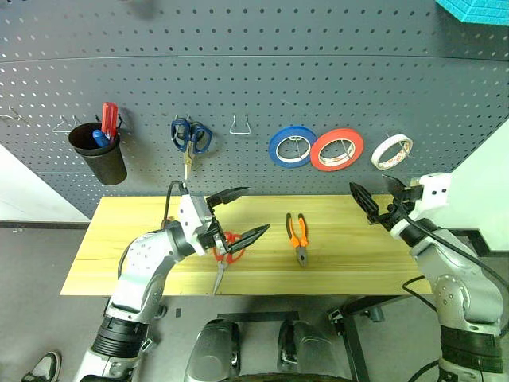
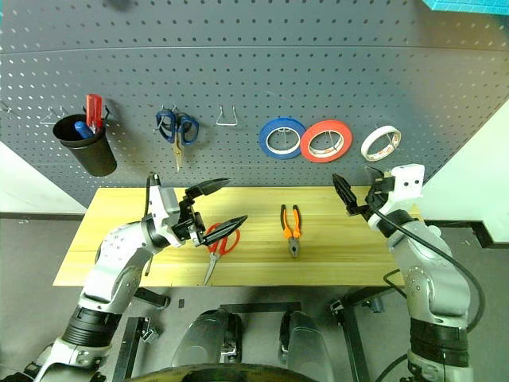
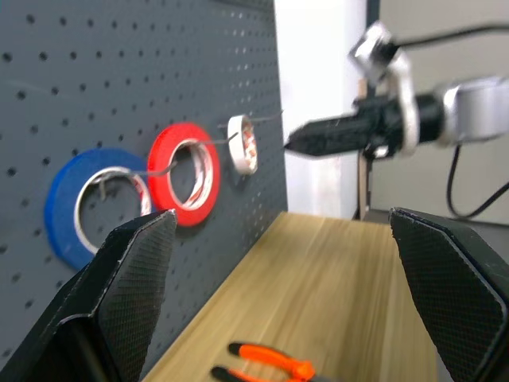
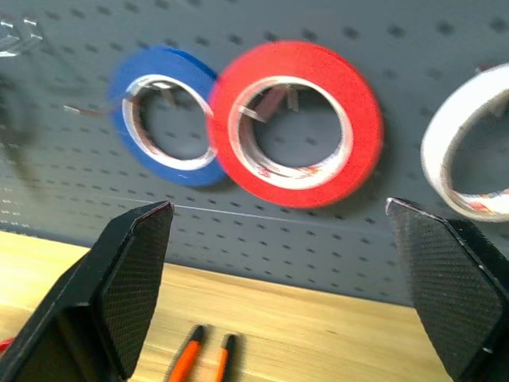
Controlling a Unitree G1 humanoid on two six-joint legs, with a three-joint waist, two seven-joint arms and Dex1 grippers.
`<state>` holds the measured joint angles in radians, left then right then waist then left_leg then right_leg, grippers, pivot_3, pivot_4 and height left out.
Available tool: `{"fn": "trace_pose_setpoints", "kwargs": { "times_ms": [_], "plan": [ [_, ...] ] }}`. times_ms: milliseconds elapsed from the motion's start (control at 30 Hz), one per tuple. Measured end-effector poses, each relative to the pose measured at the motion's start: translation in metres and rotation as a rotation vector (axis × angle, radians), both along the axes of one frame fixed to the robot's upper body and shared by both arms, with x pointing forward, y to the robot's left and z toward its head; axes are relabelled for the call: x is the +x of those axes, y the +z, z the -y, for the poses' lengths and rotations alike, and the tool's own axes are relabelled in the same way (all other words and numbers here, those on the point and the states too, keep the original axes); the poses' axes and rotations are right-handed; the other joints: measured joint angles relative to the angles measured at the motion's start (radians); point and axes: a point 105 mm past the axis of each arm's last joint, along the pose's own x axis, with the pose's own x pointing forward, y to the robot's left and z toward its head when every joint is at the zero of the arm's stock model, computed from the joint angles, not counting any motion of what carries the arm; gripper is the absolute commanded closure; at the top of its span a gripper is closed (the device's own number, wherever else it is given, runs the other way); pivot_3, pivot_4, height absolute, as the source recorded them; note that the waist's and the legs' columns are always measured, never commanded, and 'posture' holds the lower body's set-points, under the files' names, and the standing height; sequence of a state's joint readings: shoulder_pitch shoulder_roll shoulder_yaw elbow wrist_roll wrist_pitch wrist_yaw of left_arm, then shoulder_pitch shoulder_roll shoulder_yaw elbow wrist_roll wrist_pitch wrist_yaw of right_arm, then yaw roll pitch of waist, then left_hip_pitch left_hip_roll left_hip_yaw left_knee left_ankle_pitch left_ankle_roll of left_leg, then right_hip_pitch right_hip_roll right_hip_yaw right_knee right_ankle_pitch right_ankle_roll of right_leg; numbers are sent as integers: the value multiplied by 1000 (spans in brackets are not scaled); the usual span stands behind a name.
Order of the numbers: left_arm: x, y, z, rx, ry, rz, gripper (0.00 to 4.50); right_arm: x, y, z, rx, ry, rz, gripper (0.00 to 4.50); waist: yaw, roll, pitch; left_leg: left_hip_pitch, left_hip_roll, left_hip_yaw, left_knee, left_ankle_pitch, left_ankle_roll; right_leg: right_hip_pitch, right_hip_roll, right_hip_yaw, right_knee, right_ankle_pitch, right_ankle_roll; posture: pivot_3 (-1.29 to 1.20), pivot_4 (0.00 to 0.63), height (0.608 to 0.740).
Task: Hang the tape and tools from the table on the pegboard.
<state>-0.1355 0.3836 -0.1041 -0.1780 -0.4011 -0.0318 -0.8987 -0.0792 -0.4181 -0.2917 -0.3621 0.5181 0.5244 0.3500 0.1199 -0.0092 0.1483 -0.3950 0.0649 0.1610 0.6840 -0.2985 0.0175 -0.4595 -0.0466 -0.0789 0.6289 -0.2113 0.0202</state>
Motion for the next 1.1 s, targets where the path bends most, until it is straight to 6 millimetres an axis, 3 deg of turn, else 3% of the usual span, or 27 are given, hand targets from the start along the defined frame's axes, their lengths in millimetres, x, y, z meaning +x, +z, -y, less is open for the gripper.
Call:
{"fn": "trace_pose_setpoints", "kwargs": {
  "times_ms": [267, 567, 767, 933, 1100],
  "plan": [
    [-14, -34, -16, 80, 40, -112, 0, 13, -23, -37, -55, -72, -132, 38, 1, 0, 0, -5, 0, -1, -1, 0, 0, -4, -1, -1, -2, 0, -1, 319, 136, 731],
    [-27, -69, -31, 164, 119, -221, 0, 35, -71, -76, -188, -151, -330, 38, 1, 0, 0, -10, 0, -2, 0, 0, 0, -8, -2, -3, -2, -1, -1, 331, 148, 731],
    [-27, -72, -32, 164, 141, -239, 0, 29, -105, -106, -274, -139, -514, 38, 1, 1, 0, -13, 0, -2, -1, 0, 0, -11, -2, -3, -1, -1, -2, 337, 149, 731],
    [-26, -72, -31, 157, 151, -239, 0, 19, -113, -128, -279, -67, -634, 38, 0, 1, 0, -13, 0, -2, -1, 0, -1, -11, -2, -4, -1, -2, -2, 335, 149, 731],
    [-25, -72, -31, 156, 158, -239, 0, 10, -119, -132, -280, -23, -715, 38, 0, 1, 1, -13, 0, -3, -1, 0, -1, -11, -3, -5, -1, -2, -2, 338, 155, 731]
  ]
}}
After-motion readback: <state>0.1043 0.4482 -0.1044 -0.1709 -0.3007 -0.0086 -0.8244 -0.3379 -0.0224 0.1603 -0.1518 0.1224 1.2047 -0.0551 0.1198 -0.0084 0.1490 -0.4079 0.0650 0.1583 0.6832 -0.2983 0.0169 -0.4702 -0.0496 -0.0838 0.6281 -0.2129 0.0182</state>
